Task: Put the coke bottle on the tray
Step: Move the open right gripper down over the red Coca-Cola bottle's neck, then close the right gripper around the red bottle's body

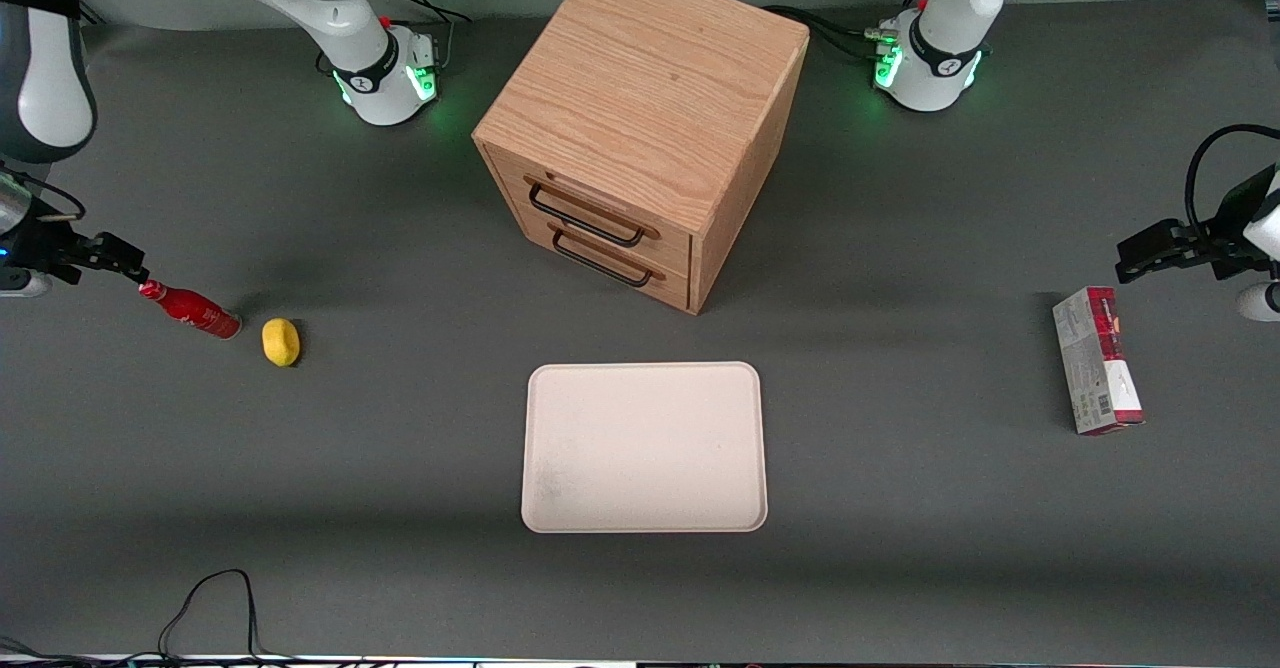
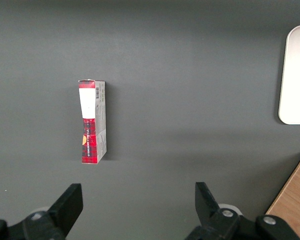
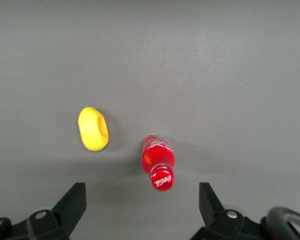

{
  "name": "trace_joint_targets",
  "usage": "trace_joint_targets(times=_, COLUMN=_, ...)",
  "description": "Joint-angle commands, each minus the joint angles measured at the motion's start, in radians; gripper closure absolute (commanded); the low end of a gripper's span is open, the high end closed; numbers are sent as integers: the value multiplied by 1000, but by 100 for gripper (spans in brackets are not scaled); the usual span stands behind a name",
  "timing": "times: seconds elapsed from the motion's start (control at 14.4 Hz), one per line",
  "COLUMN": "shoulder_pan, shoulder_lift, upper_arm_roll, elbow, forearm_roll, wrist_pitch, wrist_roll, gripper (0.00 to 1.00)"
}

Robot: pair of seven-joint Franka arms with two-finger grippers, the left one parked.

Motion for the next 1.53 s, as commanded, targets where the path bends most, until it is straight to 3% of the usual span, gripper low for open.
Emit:
trace_joint_targets(times=0.0, shoulder_pan=-27, shoulder_lift=54, upper_arm_roll=2, elbow=-15, forearm_roll=97, wrist_pitch=72, wrist_roll=-86, gripper=0)
trace_joint_targets(times=0.14, shoulder_pan=-52, shoulder_lift=97, upper_arm_roll=-4, elbow=-17, forearm_roll=208, wrist_pitch=89, wrist_roll=-201, gripper=0)
trace_joint_targets(times=0.21, shoulder_pan=-54, shoulder_lift=110, upper_arm_roll=-7, elbow=-23, forearm_roll=222, wrist_pitch=107, wrist_roll=-219, gripper=0)
trace_joint_targets(times=0.63, shoulder_pan=-64, shoulder_lift=166, upper_arm_roll=-7, elbow=-103, forearm_roll=222, wrist_pitch=261, wrist_roll=-225, gripper=0)
trace_joint_targets(times=0.97, shoulder_pan=-64, shoulder_lift=170, upper_arm_roll=-9, elbow=-115, forearm_roll=213, wrist_pitch=252, wrist_roll=-230, gripper=2)
trace_joint_targets(times=1.11, shoulder_pan=-64, shoulder_lift=169, upper_arm_roll=-7, elbow=-115, forearm_roll=211, wrist_pitch=250, wrist_roll=-228, gripper=8)
trace_joint_targets(times=1.18, shoulder_pan=-64, shoulder_lift=169, upper_arm_roll=-7, elbow=-114, forearm_roll=211, wrist_pitch=250, wrist_roll=-228, gripper=18)
trace_joint_targets(times=1.25, shoulder_pan=-64, shoulder_lift=169, upper_arm_roll=-7, elbow=-114, forearm_roll=211, wrist_pitch=250, wrist_roll=-227, gripper=37)
trace_joint_targets(times=1.39, shoulder_pan=-64, shoulder_lift=167, upper_arm_roll=-7, elbow=-112, forearm_roll=211, wrist_pitch=249, wrist_roll=-223, gripper=88)
trace_joint_targets(times=1.46, shoulder_pan=-64, shoulder_lift=166, upper_arm_roll=-7, elbow=-111, forearm_roll=211, wrist_pitch=249, wrist_roll=-222, gripper=100)
